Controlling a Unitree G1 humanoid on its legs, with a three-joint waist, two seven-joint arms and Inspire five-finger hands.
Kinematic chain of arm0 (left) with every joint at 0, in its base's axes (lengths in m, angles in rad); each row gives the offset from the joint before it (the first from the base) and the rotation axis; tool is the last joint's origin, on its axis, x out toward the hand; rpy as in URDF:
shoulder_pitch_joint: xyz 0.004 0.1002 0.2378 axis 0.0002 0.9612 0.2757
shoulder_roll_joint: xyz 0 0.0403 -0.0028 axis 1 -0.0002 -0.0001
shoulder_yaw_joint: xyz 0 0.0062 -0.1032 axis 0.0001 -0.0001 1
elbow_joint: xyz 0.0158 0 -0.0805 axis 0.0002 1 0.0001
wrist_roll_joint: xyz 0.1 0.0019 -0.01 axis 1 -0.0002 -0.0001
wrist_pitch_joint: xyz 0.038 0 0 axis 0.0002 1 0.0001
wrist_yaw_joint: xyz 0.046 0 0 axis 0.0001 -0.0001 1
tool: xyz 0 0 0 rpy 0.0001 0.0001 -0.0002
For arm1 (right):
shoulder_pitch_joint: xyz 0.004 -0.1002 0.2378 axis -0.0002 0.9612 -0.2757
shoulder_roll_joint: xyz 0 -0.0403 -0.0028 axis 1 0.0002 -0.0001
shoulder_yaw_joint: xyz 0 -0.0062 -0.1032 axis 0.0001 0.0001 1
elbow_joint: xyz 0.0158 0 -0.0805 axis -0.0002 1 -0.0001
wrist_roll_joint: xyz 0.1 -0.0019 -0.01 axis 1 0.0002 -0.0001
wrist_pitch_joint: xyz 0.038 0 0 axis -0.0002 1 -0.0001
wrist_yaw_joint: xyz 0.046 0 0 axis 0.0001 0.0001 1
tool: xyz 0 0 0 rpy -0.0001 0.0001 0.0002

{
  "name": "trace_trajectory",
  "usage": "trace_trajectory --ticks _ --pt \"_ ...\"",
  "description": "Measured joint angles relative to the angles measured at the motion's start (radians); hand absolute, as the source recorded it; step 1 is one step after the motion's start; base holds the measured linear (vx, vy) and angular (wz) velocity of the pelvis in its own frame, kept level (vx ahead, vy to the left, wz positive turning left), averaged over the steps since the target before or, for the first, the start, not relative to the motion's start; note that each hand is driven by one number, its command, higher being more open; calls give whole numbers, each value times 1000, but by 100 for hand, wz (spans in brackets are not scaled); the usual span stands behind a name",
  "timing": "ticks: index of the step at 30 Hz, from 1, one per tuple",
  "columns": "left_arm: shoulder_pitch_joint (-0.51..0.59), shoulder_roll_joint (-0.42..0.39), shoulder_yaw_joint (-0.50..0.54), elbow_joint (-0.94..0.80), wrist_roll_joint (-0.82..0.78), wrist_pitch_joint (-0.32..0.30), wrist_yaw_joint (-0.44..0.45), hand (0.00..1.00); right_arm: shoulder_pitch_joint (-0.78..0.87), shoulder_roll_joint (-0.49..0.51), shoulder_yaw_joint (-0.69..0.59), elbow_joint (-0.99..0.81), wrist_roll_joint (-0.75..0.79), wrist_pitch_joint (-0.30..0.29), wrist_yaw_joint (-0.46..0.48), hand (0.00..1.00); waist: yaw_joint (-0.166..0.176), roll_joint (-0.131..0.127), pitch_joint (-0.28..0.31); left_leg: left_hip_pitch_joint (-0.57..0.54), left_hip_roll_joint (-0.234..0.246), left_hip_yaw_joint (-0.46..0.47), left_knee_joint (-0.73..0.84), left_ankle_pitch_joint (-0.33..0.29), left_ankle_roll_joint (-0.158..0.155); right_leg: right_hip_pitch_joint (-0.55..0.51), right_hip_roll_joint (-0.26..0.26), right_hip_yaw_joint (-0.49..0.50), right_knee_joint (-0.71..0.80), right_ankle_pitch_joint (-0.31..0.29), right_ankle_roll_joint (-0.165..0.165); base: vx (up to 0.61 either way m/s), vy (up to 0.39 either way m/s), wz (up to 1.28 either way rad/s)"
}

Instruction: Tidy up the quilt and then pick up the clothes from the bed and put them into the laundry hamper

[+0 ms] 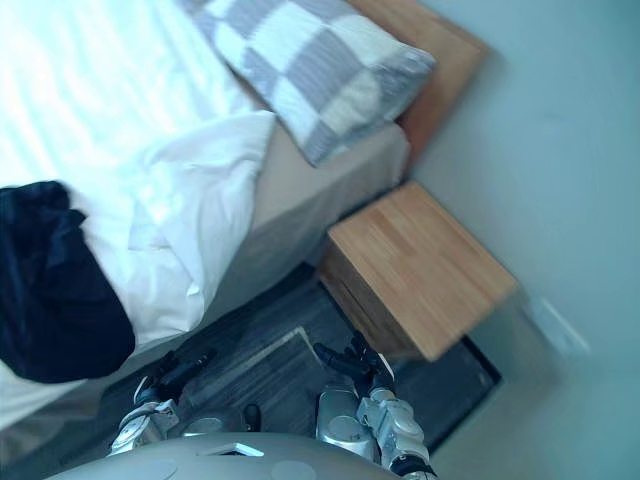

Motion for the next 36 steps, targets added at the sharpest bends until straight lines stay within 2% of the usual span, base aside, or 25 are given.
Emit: trace_trajectory --ticks 1,2,3,4,5,7,9,12,14,17,20,22,25,29,31,33,36 --pt "17 9 13 -5 2 0 6 100 5 15 16 3 3 1 0 100 7 -23 -10 -5 -6 13 17 -13 -23 0 -17 -7 -43 110 -24 317 -489 153" --pt "23 -10 39 1 14 5 23 100 -4 -4 21 10 16 7 -1 100 14 11 -24 -20 51 58 62 -39 -74 26 -8 -92 -19 113 -3 291 -425 163" --pt "38 -39 54 -1 17 3 17 100 -4 -15 21 7 50 14 -1 100 13 36 -35 -59 105 162 112 -38 -111 72 -7 -161 -68 112 -11 271 -391 166" --pt "41 -54 62 2 18 4 15 100 -3 -19 21 5 66 17 -1 100 13 42 -30 -66 132 226 123 -33 -118 99 -6 -196 -89 110 -14 227 -365 166" --pt "51 -81 86 11 68 5 0 100 3 -19 21 5 134 32 3 100 11 56 -30 -53 176 343 104 -9 -135 151 -7 -260 -118 102 -28 177 -328 125" --pt "73 -92 111 10 115 1 -25 100 4 -14 20 1 182 47 6 100 15 63 -34 -4 195 433 16 48 -148 194 -6 -319 -123 91 -46 143 -253 109" --pt "83 -94 136 21 142 -1 -36 100 5 1 -1 -4 208 43 14 100 14 65 -45 31 186 489 -71 89 -147 216 -7 -343 -139 89 -46 60 -98 57" --pt "83 -84 147 31 148 -5 -55 100 12 33 -44 1 221 41 -4 100 9 36 -64 37 162 507 -126 119 -147 225 -18 -362 -184 91 -44 24 -13 10" --pt "75 -72 145 38 189 -5 -66 100 35 38 -73 -1 285 33 -41 100 9 23 -73 58 148 505 -157 134 -149 247 -25 -374 -197 96 -36 -14 29 22" --pt "74 -54 136 38 252 -16 -88 100 89 61 -136 1 363 -23 -100 100 6 1 -92 88 122 496 -223 174 -146 261 -42 -395 -191 95 -35 -32 35 21" --pt "73 -38 114 43 253 1 -96 100 111 72 -183 -6 420 -80 -158 100 -21 -3 -90 96 115 492 -264 193 -141 213 -48 -392 -110 86 -29 -78 29 7" --pt "73 -16 86 51 253 18 -94 100 117 72 -229 -25 481 -98 -177 100 -35 -10 -89 98 110 494 -282 201 -139 206 -52 -390 -100 82 -29 -131 23 1" --pt "77 5 78 56 251 44 -86 100 150 69 -309 -173 490 -134 -261 100 -44 -23 -87 100 99 508 -306 217 -135 206 -56 -379 -122 82 -29 -151 14 -9" --pt "127 11 80 44 236 47 -83 100 178 -3 -376 -513 408 -136 -357 100 -58 -31 -93 99 96 522 -307 215 -136 216 -53 -368 -160 95 -17 -133 16 -8" --pt "172 12 76 45 235 46 -87 100 158 -97 -390 -687 289 -136 -365 100 -69 -28 -105 91 96 526 -307 213 -138 222 -45 -361 -200 117 -19 -70 22 -6" --pt "183 17 75 43 231 39 -90 100 129 -167 -385 -761 194 -128 -366 100 -70 -31 -117 74 96 514 -307 217 -132 222 -40 -363 -226 133 -22 -39 9 7" --pt "185 45 44 38 236 22 -102 100 50 -257 -338 -805 73 -79 -366 100 -70 -39 -120 60 95 500 -307 231 -119 221 -36 -367 -246 151 -24 -6 -2 5"
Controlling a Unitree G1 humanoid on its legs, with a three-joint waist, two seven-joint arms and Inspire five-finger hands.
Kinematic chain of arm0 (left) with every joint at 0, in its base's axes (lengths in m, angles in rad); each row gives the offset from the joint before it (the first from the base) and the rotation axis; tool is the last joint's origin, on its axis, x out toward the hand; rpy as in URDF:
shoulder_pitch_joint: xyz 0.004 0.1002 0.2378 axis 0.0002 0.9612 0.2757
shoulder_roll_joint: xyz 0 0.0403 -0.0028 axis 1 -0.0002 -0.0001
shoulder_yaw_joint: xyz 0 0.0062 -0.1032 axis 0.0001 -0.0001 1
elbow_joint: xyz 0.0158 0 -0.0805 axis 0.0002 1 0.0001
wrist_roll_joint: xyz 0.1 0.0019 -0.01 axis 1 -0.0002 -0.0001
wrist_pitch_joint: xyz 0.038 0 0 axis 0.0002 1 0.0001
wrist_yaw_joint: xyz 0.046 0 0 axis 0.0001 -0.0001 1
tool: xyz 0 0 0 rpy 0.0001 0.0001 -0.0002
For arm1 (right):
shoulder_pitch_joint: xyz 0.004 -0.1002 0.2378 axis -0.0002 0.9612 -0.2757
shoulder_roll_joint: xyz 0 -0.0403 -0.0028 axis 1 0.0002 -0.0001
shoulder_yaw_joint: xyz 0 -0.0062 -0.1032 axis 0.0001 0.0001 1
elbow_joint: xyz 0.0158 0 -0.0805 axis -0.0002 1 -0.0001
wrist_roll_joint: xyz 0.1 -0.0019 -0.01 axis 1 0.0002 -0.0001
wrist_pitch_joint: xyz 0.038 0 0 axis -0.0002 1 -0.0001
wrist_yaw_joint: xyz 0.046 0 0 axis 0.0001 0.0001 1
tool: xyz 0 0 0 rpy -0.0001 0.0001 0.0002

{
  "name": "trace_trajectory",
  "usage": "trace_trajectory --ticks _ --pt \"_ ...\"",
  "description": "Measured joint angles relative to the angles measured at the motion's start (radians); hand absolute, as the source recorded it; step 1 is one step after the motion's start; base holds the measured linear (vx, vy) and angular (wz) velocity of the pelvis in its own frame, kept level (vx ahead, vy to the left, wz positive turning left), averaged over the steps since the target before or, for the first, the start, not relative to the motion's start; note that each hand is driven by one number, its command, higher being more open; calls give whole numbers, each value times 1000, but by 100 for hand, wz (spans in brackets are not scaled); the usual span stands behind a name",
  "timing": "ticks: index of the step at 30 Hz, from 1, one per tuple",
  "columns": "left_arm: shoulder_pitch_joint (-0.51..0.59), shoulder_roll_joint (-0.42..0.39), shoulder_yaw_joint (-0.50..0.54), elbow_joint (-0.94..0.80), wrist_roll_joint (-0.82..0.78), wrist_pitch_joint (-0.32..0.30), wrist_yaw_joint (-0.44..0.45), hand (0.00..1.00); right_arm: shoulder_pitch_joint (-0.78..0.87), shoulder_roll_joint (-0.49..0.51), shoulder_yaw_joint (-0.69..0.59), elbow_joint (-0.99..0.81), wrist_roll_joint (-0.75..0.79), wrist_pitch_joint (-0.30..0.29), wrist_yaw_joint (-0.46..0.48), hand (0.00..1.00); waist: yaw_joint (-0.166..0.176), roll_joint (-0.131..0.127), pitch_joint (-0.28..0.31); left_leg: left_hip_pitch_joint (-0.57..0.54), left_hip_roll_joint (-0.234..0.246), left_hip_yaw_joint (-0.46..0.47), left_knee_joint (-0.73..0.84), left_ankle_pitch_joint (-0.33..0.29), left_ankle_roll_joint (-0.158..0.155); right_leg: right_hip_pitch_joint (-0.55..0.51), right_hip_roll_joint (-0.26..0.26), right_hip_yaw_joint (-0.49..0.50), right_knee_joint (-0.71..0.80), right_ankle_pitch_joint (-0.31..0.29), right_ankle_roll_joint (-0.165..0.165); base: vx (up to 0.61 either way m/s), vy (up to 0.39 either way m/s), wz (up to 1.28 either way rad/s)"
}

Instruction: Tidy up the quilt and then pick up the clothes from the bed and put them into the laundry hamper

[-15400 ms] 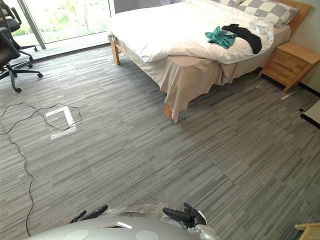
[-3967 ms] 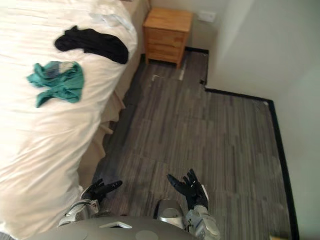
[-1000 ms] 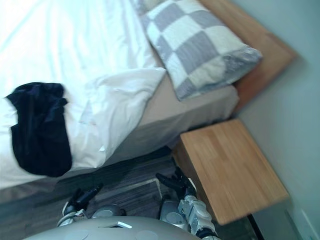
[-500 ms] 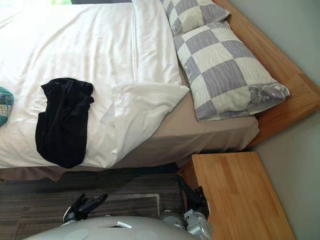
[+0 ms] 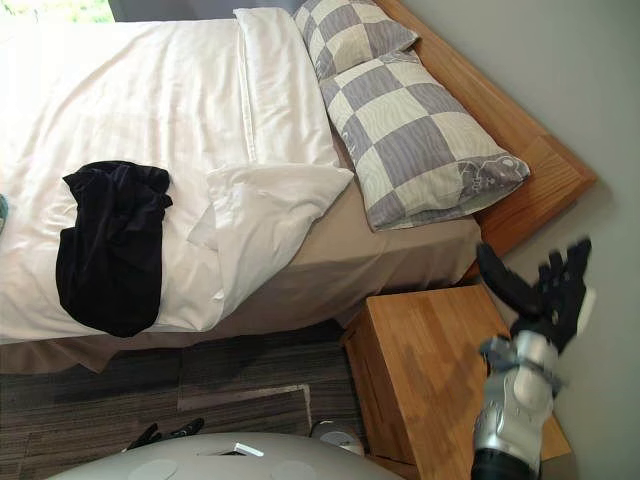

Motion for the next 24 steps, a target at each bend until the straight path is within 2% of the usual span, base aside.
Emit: trace_trajectory --ticks 2,6,10,17,20,23,24 --pt "-1 14 -14 -3 18 -8 -2 100 -80 -63 100 -14 -82 65 7 100 -1 -1 0 -3 -3 -8 0 2 3 8 1 -5 -20 13 -2 36 7 7" --pt "-1 20 -39 -8 18 -24 1 100 -209 -128 297 -14 -179 186 27 100 3 6 4 -16 -9 -55 4 6 8 30 1 -52 -44 18 -3 49 -10 30" --pt "4 20 -36 -28 18 -26 3 100 -363 -152 440 6 -226 271 50 100 13 8 16 -34 -10 -102 5 16 9 45 -1 -94 -60 21 -9 31 -26 35" --pt "-6 34 -57 -123 56 -16 20 100 -569 -153 527 109 -276 352 63 100 54 -21 84 -70 -17 -169 5 48 14 55 2 -144 -82 38 -21 -52 -13 30" --pt "-50 61 -80 -158 56 27 19 100 -626 -152 539 191 -308 357 51 100 70 -40 129 -134 -18 -218 5 81 21 17 2 -189 -82 53 -26 -138 -4 44" --pt "-108 79 -78 -180 56 46 10 100 -668 -153 547 256 -310 355 22 100 117 -58 202 -177 -14 -242 5 107 28 -14 8 -204 -79 68 -37 -121 22 19" --pt "-119 84 -78 -180 56 51 11 100 -680 -153 553 266 -310 355 15 100 122 -61 217 -180 -11 -246 5 110 29 -16 8 -208 -75 68 -37 -118 19 22"
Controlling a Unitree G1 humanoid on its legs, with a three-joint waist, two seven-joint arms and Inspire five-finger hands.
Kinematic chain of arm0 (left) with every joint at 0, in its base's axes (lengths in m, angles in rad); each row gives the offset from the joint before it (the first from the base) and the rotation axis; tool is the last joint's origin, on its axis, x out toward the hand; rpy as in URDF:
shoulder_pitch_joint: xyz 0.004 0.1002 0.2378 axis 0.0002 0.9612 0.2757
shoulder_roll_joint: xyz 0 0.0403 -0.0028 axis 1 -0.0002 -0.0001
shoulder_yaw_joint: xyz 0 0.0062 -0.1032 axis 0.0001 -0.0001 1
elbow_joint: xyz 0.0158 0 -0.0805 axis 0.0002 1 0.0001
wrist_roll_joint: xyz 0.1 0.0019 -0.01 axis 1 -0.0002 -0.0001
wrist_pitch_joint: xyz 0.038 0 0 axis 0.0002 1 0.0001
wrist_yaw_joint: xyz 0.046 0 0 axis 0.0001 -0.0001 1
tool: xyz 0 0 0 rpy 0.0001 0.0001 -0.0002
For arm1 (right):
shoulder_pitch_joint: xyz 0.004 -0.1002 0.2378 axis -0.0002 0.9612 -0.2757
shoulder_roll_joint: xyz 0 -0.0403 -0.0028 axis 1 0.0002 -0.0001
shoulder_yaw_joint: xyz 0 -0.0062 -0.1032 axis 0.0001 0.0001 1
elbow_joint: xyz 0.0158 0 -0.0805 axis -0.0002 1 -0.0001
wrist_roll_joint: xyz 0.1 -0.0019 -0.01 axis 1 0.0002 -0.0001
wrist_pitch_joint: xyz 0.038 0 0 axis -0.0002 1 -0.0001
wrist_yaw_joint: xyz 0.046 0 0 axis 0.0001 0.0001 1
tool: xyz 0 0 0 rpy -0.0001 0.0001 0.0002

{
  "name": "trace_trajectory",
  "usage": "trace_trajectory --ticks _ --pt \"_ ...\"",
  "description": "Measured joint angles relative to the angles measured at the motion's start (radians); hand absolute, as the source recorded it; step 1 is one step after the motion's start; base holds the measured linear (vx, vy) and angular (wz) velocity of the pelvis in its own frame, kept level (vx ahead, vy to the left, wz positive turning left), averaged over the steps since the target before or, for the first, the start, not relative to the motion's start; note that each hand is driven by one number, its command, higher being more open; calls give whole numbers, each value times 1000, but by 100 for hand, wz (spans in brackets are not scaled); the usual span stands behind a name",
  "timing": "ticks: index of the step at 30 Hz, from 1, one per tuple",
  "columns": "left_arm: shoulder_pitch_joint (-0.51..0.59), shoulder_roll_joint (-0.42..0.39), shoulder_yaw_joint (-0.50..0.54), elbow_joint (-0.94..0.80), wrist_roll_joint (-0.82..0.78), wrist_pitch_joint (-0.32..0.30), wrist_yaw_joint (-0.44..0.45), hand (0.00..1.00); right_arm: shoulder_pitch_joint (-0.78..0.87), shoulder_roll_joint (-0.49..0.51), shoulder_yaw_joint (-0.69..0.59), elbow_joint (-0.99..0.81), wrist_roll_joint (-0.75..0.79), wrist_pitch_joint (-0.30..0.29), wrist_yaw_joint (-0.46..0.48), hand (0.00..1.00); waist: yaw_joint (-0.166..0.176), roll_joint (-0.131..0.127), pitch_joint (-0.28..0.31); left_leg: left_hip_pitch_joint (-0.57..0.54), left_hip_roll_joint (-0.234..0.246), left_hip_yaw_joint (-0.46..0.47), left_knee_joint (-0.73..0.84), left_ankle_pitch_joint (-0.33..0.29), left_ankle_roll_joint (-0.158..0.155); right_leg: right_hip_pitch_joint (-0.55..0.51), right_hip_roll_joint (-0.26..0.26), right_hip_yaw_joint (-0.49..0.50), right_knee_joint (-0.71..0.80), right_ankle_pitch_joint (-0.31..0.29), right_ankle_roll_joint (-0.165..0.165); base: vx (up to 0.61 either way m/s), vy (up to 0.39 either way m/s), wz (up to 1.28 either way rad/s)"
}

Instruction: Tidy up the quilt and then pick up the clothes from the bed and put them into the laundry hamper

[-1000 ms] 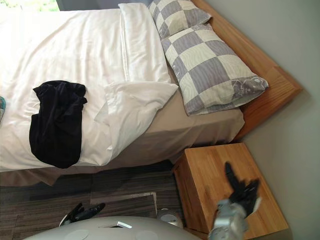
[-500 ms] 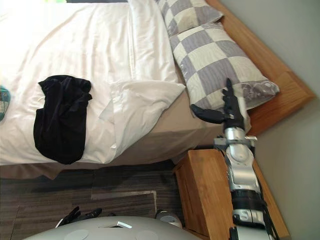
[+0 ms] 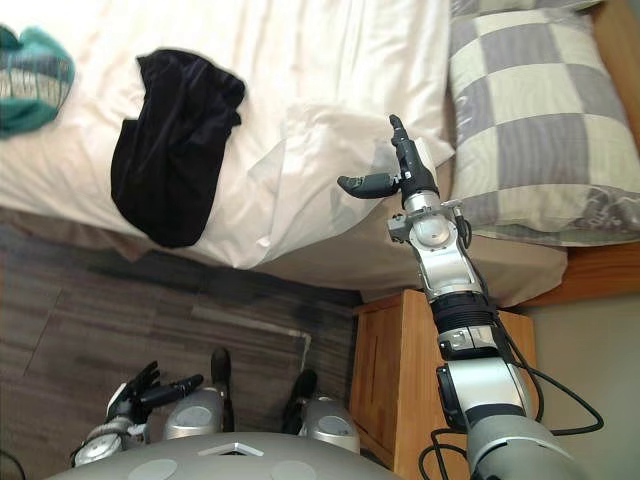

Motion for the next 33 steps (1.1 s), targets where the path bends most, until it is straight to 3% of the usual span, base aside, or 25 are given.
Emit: trace_trajectory --ticks 5,8,12,14,15,26,33 --pt "-98 76 2 -10 6 41 -1 100 -150 0 11 9 9 -23 -59 100 36 -35 117 -95 11 -35 52 10 5 -80 0 -12 57 -3 -5 -113 31 13" --pt "-162 95 1 -19 40 69 -60 100 -311 -14 13 96 10 -45 -82 100 52 -19 177 -158 13 -60 76 24 9 -124 -1 -26 75 0 -11 -89 19 19" --pt "-201 92 -41 -28 30 80 -118 100 -458 -100 60 217 41 -47 -83 100 99 14 199 -228 12 -82 76 47 13 -188 0 -40 81 4 -17 -22 -6 13" --pt "-205 92 -44 -30 27 80 -120 100 -478 -105 70 231 41 -47 -82 100 101 16 200 -242 9 -87 76 51 13 -202 -2 -40 82 4 -17 40 -26 8" --pt "-206 93 -48 -31 27 79 -118 100 -477 -105 74 233 40 -47 -81 0 101 18 201 -245 7 -90 76 52 14 -203 -3 -39 82 4 -17 59 -24 8" --pt "-233 101 -55 -13 29 83 -54 100 -492 -116 84 277 86 11 -17 0 99 18 202 -260 25 -92 76 52 11 -214 13 -23 73 6 -18 6 -15 0" --pt "-226 103 -33 5 82 79 13 100 -382 -97 65 235 181 -32 29 0 102 -18 200 -177 45 -34 25 60 -1 -171 40 54 34 25 -32 28 -16 -21"
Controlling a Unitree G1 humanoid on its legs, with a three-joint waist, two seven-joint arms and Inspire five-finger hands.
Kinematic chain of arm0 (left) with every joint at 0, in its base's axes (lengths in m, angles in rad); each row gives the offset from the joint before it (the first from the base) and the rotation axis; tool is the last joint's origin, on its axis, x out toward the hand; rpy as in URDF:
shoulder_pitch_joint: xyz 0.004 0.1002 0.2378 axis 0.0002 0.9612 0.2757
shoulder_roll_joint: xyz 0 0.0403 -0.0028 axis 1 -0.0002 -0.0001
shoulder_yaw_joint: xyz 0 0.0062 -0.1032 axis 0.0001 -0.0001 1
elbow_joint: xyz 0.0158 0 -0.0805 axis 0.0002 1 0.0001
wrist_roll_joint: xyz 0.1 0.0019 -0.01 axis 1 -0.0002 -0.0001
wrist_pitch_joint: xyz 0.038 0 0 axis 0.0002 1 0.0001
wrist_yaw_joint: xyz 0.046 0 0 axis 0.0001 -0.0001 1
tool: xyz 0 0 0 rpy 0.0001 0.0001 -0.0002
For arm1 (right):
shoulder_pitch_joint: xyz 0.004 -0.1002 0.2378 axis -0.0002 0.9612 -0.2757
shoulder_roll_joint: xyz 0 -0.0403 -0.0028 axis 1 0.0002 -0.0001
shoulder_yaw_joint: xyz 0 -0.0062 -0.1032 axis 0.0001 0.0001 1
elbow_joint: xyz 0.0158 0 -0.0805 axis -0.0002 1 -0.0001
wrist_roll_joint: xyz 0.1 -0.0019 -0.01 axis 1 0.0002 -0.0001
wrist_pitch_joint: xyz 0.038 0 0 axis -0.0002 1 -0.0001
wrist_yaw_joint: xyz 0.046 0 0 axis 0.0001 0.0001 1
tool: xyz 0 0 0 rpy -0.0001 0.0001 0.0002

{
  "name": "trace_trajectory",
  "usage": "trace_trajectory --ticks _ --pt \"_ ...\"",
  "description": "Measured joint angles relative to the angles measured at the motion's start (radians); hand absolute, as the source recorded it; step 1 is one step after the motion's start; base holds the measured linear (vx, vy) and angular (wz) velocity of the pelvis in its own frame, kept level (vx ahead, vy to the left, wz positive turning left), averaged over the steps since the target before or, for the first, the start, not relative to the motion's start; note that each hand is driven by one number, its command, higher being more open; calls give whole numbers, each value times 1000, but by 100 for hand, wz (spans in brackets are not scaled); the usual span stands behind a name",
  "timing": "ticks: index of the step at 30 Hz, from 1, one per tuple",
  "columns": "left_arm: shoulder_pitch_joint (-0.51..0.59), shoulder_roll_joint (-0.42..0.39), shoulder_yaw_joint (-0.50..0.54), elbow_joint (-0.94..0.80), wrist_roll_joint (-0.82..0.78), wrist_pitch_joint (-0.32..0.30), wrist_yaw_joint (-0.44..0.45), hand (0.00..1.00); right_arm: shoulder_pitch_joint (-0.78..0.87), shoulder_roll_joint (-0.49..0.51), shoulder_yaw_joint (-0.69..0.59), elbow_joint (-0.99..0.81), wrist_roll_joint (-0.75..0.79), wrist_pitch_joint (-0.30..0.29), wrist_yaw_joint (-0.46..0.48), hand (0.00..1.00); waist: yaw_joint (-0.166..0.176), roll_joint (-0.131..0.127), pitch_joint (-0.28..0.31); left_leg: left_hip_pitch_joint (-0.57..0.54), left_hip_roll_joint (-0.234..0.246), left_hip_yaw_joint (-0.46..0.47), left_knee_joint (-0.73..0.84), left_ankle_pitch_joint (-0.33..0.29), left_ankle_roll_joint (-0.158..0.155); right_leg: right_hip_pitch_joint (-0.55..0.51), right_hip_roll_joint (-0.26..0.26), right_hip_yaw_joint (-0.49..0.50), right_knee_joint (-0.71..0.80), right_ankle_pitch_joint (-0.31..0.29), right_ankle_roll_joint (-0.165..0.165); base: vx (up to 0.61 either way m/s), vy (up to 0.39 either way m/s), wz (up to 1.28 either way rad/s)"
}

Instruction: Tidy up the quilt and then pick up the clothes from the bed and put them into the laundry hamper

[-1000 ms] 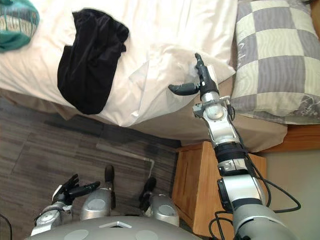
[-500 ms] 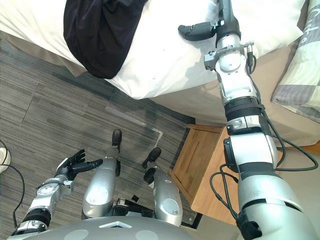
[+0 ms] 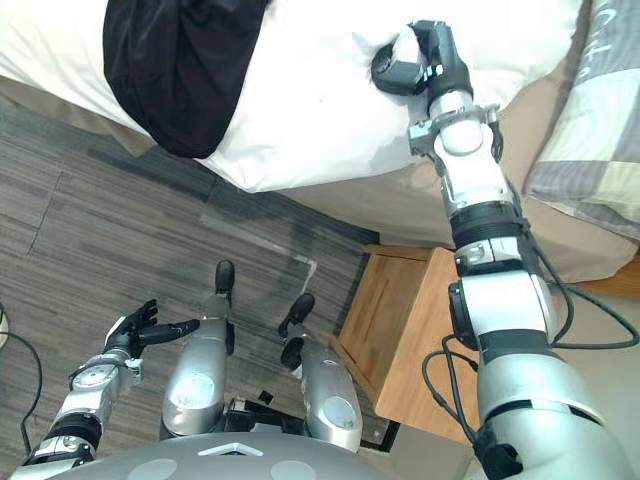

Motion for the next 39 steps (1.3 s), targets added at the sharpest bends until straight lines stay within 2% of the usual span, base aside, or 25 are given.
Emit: trace_trajectory --ticks 1,4,5,6,7,9,11,14,15,16,20,25,28,29,31,34,37,39 --pt "1 2 -1 0 9 0 6 100 28 9 -10 -22 16 -4 -1 0 0 -6 1 15 1 12 -6 0 -1 12 1 7 -7 1 2 66 21 -29" --pt "24 13 -2 -2 34 7 32 100 187 94 -56 -149 25 -21 -19 0 -13 -48 -21 72 4 56 -24 -10 -11 42 3 55 -24 7 4 72 30 -42" --pt "40 18 -4 -2 35 10 37 100 257 134 -67 -189 25 -31 -33 100 -32 -68 -38 86 5 71 -24 -17 -13 50 4 69 -26 7 4 93 43 -31" --pt "46 17 -7 -1 38 23 37 100 344 175 -93 -234 24 -37 -39 100 -42 -86 -52 105 -1 83 -24 -19 -16 61 3 81 -27 8 6 86 47 -25" --pt "48 17 -7 -1 40 32 37 100 386 198 -108 -254 23 -39 -43 100 -50 -92 -59 116 -2 90 -24 -21 -18 72 2 83 -28 8 6 81 48 -13" --pt "74 12 -31 -1 76 57 35 100 558 285 -145 -297 27 -55 -69 100 -87 -115 -108 154 -4 107 -24 -28 -21 107 1 105 -39 8 7 67 30 -12" --pt "86 -1 -54 11 76 80 30 100 682 327 -175 -313 76 -69 -74 100 -100 -113 -162 174 -4 130 -25 -37 -28 115 1 129 -39 8 8 35 36 -29" --pt "122 -33 -77 28 76 98 20 100 823 385 -219 -312 112 -104 -70 100 -138 -81 -223 213 -4 163 -30 -53 -24 136 1 162 -38 3 20 -8 41 -33" --pt "133 -54 -85 40 76 118 16 100 891 406 -246 -312 135 -135 -66 100 -152 -51 -253 233 -5 181 -31 -58 -23 149 -1 179 -38 -9 39 -54 51 -33" --pt "147 -64 -85 42 76 122 14 100 917 420 -262 -312 153 -151 -56 100 -161 -33 -274 240 -6 192 -31 -66 -26 150 -1 189 -38 -15 48 -43 40 -28" --pt "166 -99 -85 68 76 139 -20 100 1015 437 -306 -290 219 -173 -7 100 -182 31 -326 266 -4 219 -32 -80 -28 171 0 215 -53 -28 73 5 14 -19" --pt "205 -112 -45 70 74 139 -91 100 1135 475 -467 -234 338 -171 21 100 -227 65 -348 284 -3 261 -32 -98 -30 184 0 253 -77 -24 99 57 -2 -23" --pt "231 -117 -9 75 70 138 -125 100 1175 475 -608 -298 390 -172 12 100 -256 77 -357 327 -7 305 -32 -121 -35 206 -6 276 -75 -9 104 80 21 -38" --pt "242 -120 0 76 67 139 -137 100 1206 474 -655 -369 412 -174 9 0 -262 83 -368 338 -6 314 -32 -130 -38 211 -6 278 -74 -10 103 91 -2 -14" --pt "262 -125 8 74 65 139 -147 100 1225 474 -709 -478 416 -176 9 0 -280 90 -387 341 -6 321 -32 -138 -39 212 -7 278 -75 -11 101 93 -8 -10" --pt "278 -141 30 75 57 153 -163 100 1229 470 -747 -624 416 -179 24 0 -281 95 -421 345 -5 334 -32 -155 -42 222 -10 274 -86 -10 97 94 -9 0" --pt "286 -146 34 76 53 166 -164 100 1183 456 -703 -696 421 -175 95 0 -279 93 -431 370 -13 331 -31 -152 -39 250 -17 267 -89 -14 90 68 1 8" --pt "286 -141 10 76 53 168 -164 100 1099 421 -605 -710 479 -146 145 0 -278 98 -432 373 -20 321 -31 -151 -39 258 -23 259 -88 -16 88 -7 3 14"
